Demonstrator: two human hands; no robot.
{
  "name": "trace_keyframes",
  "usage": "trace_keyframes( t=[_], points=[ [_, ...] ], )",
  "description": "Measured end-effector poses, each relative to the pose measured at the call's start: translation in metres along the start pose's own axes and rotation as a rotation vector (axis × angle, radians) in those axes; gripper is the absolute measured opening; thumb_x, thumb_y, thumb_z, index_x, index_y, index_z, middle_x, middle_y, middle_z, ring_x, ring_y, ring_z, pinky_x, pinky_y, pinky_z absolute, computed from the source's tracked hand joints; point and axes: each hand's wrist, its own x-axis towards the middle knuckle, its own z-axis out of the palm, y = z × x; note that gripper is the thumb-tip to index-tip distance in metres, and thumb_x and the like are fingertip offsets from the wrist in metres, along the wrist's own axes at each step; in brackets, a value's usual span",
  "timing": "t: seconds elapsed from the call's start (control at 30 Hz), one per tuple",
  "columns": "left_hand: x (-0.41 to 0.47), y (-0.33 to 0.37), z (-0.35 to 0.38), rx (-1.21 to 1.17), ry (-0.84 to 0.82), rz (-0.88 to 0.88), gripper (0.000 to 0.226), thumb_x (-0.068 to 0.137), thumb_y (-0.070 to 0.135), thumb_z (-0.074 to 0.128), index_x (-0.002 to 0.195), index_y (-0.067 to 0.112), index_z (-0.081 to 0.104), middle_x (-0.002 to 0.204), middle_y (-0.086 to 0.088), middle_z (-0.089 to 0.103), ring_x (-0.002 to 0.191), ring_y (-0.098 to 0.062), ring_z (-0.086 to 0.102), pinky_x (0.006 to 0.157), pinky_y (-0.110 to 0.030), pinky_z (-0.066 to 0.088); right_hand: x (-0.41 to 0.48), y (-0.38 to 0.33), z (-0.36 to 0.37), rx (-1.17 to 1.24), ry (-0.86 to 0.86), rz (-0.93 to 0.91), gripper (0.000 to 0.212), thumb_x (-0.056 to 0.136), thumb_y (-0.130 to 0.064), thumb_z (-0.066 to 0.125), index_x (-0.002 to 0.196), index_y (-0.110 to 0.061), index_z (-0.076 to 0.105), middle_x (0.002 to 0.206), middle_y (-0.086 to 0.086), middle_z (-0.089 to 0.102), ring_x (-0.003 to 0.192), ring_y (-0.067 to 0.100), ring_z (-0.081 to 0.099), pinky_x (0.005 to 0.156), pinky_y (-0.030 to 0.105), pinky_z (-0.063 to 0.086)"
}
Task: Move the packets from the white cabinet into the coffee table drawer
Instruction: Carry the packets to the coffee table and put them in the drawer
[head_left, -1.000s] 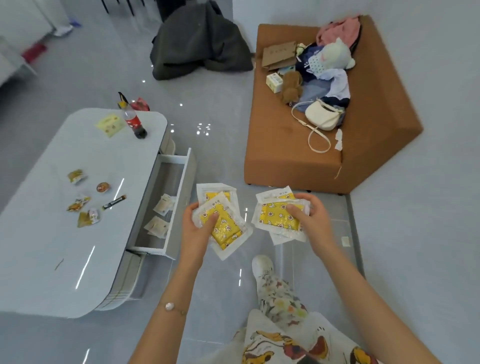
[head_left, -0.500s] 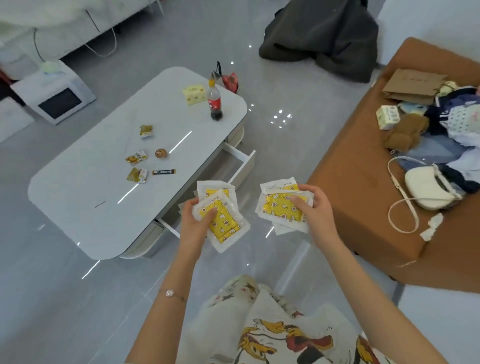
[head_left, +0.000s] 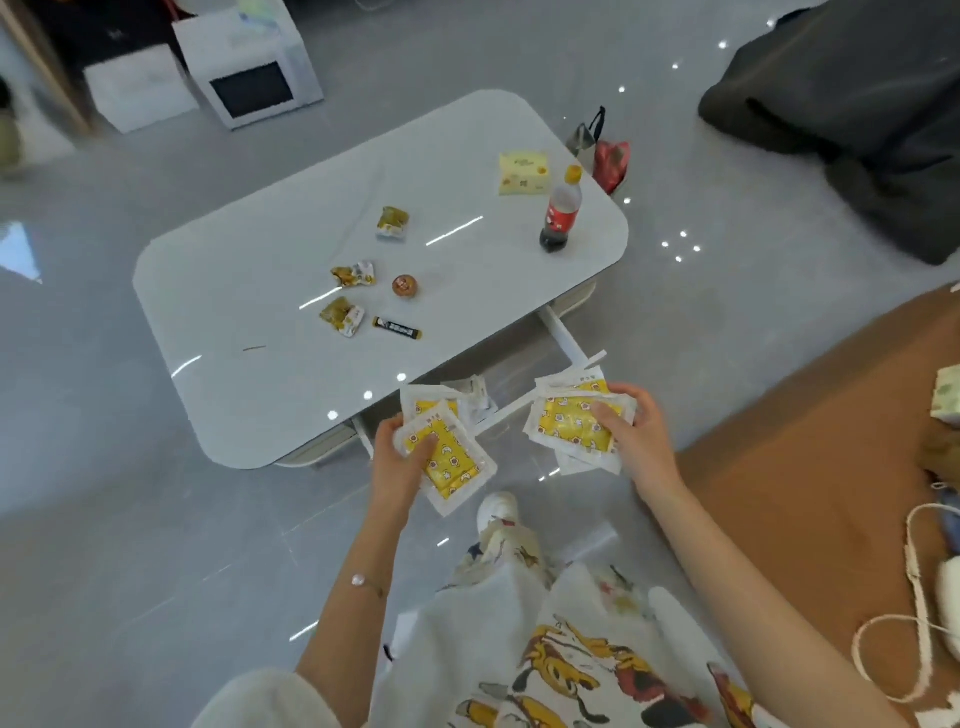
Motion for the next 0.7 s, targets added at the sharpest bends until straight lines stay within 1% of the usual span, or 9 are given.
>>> trace_keyframes(
  t=[0.07,0.2,0.3,0.37,0.43,0.5,0.57,0.6,0.7],
  points=[
    [0.018,0.006,0.003,-0.018,0.042,-0.037,0.042,0.088,0.015,0.067,0.124,0.014,0.044,0.117,-0.011,0.062,0.093,-0.024,0.067,0.079,-0.043,0.057,0.025,-0.009,0.009,-0.041,-0.054,0.013,0.027,0.083,-0.016,0.072,0.101,-0.033,0.060,0.119,0.009,0.062,0.096,0.025,0.069,0.078,0.041,0.058],
    [0.054,0.006,0.010,-0.056,0.094,-0.092,0.037,0.089,0.016,0.066,0.119,0.017,0.044,0.113,-0.007,0.062,0.092,-0.023,0.067,0.073,-0.037,0.057,0.073,-0.012,0.033,-0.092,-0.128,0.066,0.028,0.084,-0.015,0.071,0.107,-0.028,0.060,0.118,0.004,0.061,0.096,0.022,0.068,0.067,0.028,0.058],
    [0.094,-0.020,0.019,-0.109,0.134,-0.170,0.036,0.089,0.018,0.067,0.117,0.020,0.045,0.111,-0.006,0.063,0.093,-0.024,0.067,0.072,-0.037,0.057,0.117,0.010,0.056,-0.137,-0.152,0.115,0.029,0.086,-0.012,0.069,0.113,-0.020,0.059,0.109,-0.009,0.060,0.088,0.008,0.069,0.063,0.019,0.055],
    [0.129,-0.051,0.031,-0.155,0.163,-0.240,0.036,0.089,0.020,0.066,0.119,0.020,0.046,0.111,-0.008,0.063,0.093,-0.025,0.067,0.073,-0.039,0.057,0.158,0.040,0.073,-0.197,-0.188,0.138,0.030,0.087,-0.015,0.068,0.114,-0.021,0.057,0.109,-0.011,0.059,0.083,0.000,0.068,0.063,0.015,0.053],
    [0.169,-0.088,0.045,-0.188,0.195,-0.316,0.033,0.090,0.020,0.065,0.117,0.018,0.046,0.110,-0.009,0.063,0.089,-0.022,0.067,0.071,-0.040,0.057,0.207,0.077,0.091,-0.280,-0.228,0.168,0.032,0.087,-0.021,0.069,0.116,-0.025,0.056,0.115,-0.008,0.057,0.088,0.001,0.066,0.066,0.016,0.054],
    [0.215,-0.128,0.059,-0.206,0.242,-0.364,0.032,0.091,0.021,0.063,0.117,0.019,0.044,0.106,-0.006,0.062,0.086,-0.017,0.065,0.066,-0.034,0.055,0.260,0.121,0.114,-0.331,-0.264,0.198,0.034,0.087,-0.022,0.068,0.118,-0.025,0.055,0.116,-0.006,0.056,0.091,0.005,0.064,0.062,0.014,0.053],
    [0.266,-0.171,0.073,-0.209,0.275,-0.362,0.035,0.092,0.020,0.063,0.120,0.017,0.042,0.107,-0.006,0.060,0.087,-0.016,0.064,0.067,-0.029,0.053,0.315,0.168,0.138,-0.368,-0.294,0.220,0.034,0.089,-0.020,0.066,0.120,-0.025,0.054,0.111,-0.008,0.056,0.086,0.005,0.065,0.056,0.013,0.051],
    [0.290,-0.191,0.078,-0.206,0.286,-0.353,0.037,0.091,0.018,0.062,0.122,0.015,0.041,0.108,-0.006,0.059,0.088,-0.016,0.063,0.069,-0.029,0.053,0.341,0.192,0.149,-0.383,-0.306,0.240,0.033,0.089,-0.021,0.066,0.119,-0.026,0.054,0.110,-0.008,0.057,0.085,0.007,0.065,0.057,0.015,0.052],
    [0.357,-0.245,0.090,-0.186,0.339,-0.351,0.040,0.090,0.017,0.064,0.124,0.015,0.041,0.106,-0.004,0.059,0.087,-0.016,0.063,0.073,-0.031,0.054,0.406,0.260,0.178,-0.401,-0.327,0.283,0.032,0.089,-0.021,0.066,0.117,-0.028,0.052,0.112,-0.004,0.060,0.092,0.015,0.066,0.068,0.028,0.057]
  ],
)
